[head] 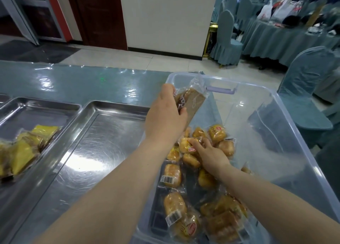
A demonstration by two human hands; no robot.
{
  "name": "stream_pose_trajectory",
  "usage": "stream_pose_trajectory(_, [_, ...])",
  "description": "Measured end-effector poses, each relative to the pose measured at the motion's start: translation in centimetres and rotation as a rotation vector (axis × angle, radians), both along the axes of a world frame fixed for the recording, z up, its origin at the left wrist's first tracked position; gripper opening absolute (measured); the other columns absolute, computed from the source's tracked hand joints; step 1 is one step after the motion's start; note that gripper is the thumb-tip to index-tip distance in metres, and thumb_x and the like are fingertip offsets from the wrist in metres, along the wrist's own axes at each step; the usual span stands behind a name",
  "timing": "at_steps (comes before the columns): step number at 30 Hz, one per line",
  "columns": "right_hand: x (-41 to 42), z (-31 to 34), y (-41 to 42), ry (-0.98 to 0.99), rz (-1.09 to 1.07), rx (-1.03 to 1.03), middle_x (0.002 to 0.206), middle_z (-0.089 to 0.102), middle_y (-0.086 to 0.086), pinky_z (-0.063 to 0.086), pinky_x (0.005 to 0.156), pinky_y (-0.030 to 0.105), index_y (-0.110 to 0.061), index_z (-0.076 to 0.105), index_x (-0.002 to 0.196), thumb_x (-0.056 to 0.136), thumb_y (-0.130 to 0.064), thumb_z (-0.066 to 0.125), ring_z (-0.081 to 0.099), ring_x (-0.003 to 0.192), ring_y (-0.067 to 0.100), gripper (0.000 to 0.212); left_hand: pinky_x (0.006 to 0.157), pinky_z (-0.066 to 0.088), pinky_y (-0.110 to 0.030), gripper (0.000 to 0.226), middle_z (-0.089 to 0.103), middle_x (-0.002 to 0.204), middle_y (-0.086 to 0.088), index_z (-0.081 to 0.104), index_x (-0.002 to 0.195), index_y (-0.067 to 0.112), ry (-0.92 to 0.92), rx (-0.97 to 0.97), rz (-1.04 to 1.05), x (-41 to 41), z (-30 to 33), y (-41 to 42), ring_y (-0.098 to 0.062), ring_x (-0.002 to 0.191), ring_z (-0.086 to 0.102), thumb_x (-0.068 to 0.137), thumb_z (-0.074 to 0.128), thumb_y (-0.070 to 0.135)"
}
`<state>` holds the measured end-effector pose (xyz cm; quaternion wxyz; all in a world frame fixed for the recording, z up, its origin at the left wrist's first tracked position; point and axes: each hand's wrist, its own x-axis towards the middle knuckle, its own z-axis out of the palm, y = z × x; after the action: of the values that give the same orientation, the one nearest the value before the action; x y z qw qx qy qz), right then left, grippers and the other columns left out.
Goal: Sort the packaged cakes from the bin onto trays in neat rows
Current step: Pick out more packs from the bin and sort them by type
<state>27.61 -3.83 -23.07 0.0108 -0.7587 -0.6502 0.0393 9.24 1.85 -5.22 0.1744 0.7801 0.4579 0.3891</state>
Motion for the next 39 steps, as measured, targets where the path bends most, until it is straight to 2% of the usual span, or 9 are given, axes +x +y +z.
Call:
stream_pose_trajectory(4, [0.1,0.7,0.0,-0.052,-0.037,0.032,0.14,0.041,0.004,0.052,0.061,0.031,-0.038,0.021,0.133,0.093,-0.013,0.05,0.065,0.088,0.027,0.056,0.047,0.027,-0.01,0.048,0.042,0.083,0.015,0.02,0.095,0.037,0.0,-0.005,-0.003,-0.1,0.0,-0.2,0.006,0.06,0.04,0.083,0.066,0.029])
stream_pose_trajectory(10, [-0.1,1.6,-0.3,-0.022,-0.046,0.061,0.114,0.06,0.0,0.047,0.058,0.029,-0.036,0.033,0.119,0.094,-0.016,0.044,0.065,0.086,0.025,0.034,0.047,0.03,-0.013,0.046,0.046,0.085,0.011,0.02,0.095,0.035,0.01,-0.006,-0.01,-0.1,0.1,-0.4,0.002,0.059,0.04,0.083,0.065,0.029])
stream_pose_trajectory(15, [0.6,2.0,-1.2,-0.027,-0.041,0.01,0.136,0.046,-0.001,0.045,0.054,0.023,-0.034,0.031,0.128,0.088,-0.018,0.055,0.064,0.088,0.024,0.05,0.048,0.028,-0.011,0.044,0.043,0.088,0.012,0.024,0.098,0.034,0.021,0.021,-0.033,0.1,0.1,-0.6,-0.004,0.066,0.044,0.084,0.065,0.03])
stream_pose_trajectory(18, [0.9,3.1,-0.9,-0.041,-0.067,0.047,0.126,0.054,0.0,0.048,0.06,0.03,-0.033,0.034,0.128,0.081,-0.019,0.06,0.063,0.092,0.028,0.056,0.048,0.026,-0.01,0.045,0.043,0.088,0.013,0.023,0.098,0.034,0.015,0.036,-0.042,0.2,0.1,-0.5,-0.002,0.061,0.042,0.084,0.065,0.029])
stream_pose_trajectory(22, [1.1,5.4,-0.4,-0.032,-0.062,0.136,0.121,0.059,0.001,0.053,0.076,0.04,-0.033,0.039,0.135,0.089,-0.02,0.051,0.062,0.098,0.03,0.049,0.047,0.024,-0.011,0.047,0.039,0.076,0.019,0.019,0.096,0.037,-0.009,0.003,-0.022,0.1,0.2,-0.3,0.006,0.059,0.038,0.084,0.064,0.029])
stream_pose_trajectory(26, [0.4,8.4,-0.7,-0.027,0.012,0.208,0.107,0.063,0.003,0.048,0.075,0.035,-0.029,0.048,0.121,0.09,-0.028,0.055,0.062,0.094,0.029,0.031,0.041,0.036,-0.013,0.041,0.046,0.076,0.017,0.026,0.096,0.035,-0.18,-0.121,-0.033,-0.2,0.9,-0.3,0.003,0.061,0.048,0.084,0.065,0.027])
stream_pose_trajectory(29, [-0.4,11.6,-1.5,-0.059,0.049,0.266,0.102,0.064,0.004,0.042,0.076,0.035,-0.024,0.053,0.116,0.085,-0.037,0.059,0.06,0.092,0.03,0.034,0.045,0.035,-0.01,0.04,0.051,0.081,0.016,0.031,0.099,0.033,-0.363,-0.212,0.002,-1.2,2.4,-0.3,0.002,0.066,0.052,0.083,0.067,0.027])
stream_pose_trajectory(34, [-3.0,17.3,-3.3,-0.031,0.046,0.482,0.092,0.066,0.004,0.044,0.07,0.037,-0.018,0.06,0.108,0.079,-0.012,0.063,0.06,0.082,0.028,0.029,0.049,0.038,-0.01,0.042,0.052,0.085,0.012,0.037,0.105,0.027,-0.593,-0.219,0.026,-4.5,4.9,-0.1,0.001,0.07,0.053,0.079,0.07,0.023])
stream_pose_trajectory(39, [-7.3,23.1,-3.6,0.017,0.139,0.668,0.088,0.067,0.0,0.036,0.066,0.027,-0.016,0.062,0.101,0.08,-0.01,0.069,0.06,0.077,0.019,0.023,0.046,0.039,-0.004,0.045,0.052,0.086,0.012,0.038,0.106,0.027,-0.716,-0.201,0.057,-9.4,6.4,0.2,0.014,0.064,0.055,0.078,0.073,0.023])
